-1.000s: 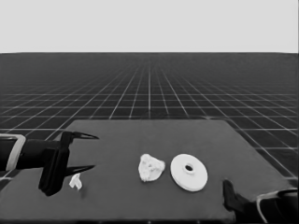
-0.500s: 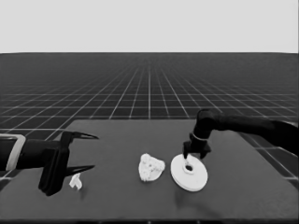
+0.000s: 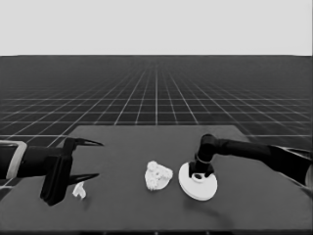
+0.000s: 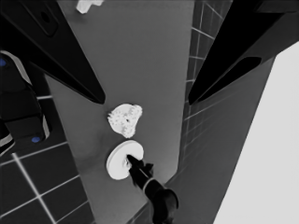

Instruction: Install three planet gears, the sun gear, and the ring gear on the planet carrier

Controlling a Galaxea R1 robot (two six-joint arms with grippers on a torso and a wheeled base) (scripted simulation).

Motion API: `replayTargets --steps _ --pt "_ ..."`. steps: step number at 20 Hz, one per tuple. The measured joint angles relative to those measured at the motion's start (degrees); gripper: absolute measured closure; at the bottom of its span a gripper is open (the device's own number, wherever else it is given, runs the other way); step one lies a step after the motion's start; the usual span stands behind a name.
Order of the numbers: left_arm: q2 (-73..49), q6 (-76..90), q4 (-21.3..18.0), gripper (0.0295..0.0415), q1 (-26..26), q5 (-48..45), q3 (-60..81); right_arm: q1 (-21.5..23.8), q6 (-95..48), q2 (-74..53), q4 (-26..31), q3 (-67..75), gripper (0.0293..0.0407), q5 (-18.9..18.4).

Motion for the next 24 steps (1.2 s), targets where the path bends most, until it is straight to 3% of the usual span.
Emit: replayTargets --steps 2,3,12,15,22,24 --pt "0.0 0.0 0.0 0.0326 0.0 0.0 0.0 -0.09 -0.04 0.03 -0.09 -0.09 0.0315 0.06" --pt "0.0 0.0 0.0 0.0326 0.0 0.0 0.0 -0.1 -0.04 0.04 -0.11 -0.11 0.035 0.07" --pt "0.0 0.0 0.0 0.0326 0.0 0.0 0.0 -0.1 -0.05 0.05 -0.12 -0.13 0.0351 0.08" --pt "0.0 0.0 0.0 0.0326 0.0 0.0 0.0 9.29 2.6 -2.15 8.31 5.74 0.0351 -4.46" --pt "0.0 0.0 0.0 0.0326 0.0 0.0 0.0 11.93 2.7 -2.25 10.75 6.02 0.0351 -5.32" --pt "0.0 0.0 0.0 0.0326 0.0 0.0 0.0 10.79 13.95 17.04 9.23 -3.82 0.0351 -6.39"
